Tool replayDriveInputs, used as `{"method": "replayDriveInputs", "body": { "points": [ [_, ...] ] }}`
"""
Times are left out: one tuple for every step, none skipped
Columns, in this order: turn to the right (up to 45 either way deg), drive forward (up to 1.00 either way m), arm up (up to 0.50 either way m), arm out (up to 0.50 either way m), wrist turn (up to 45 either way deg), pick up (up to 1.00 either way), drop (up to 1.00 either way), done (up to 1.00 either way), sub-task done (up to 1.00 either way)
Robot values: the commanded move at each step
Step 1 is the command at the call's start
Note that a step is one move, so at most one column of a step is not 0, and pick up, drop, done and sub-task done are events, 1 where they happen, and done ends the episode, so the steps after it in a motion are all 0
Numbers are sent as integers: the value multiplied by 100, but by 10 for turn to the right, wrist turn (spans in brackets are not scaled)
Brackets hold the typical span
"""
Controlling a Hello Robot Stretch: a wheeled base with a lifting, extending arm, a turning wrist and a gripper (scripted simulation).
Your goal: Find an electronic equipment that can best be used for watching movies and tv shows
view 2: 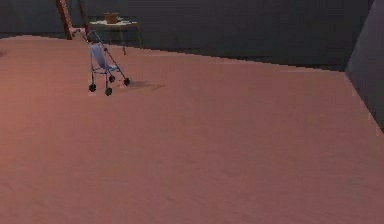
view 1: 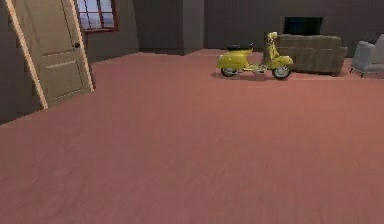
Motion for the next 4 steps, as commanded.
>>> {"method": "replayDriveInputs", "body": {
  "points": [
    [0,100,0,0,0,0,0,0,0],
    [0,100,0,0,0,0,0,0,0],
    [30,0,0,0,0,0,0,0,0],
    [0,100,0,0,0,0,0,0,0]
  ]
}}
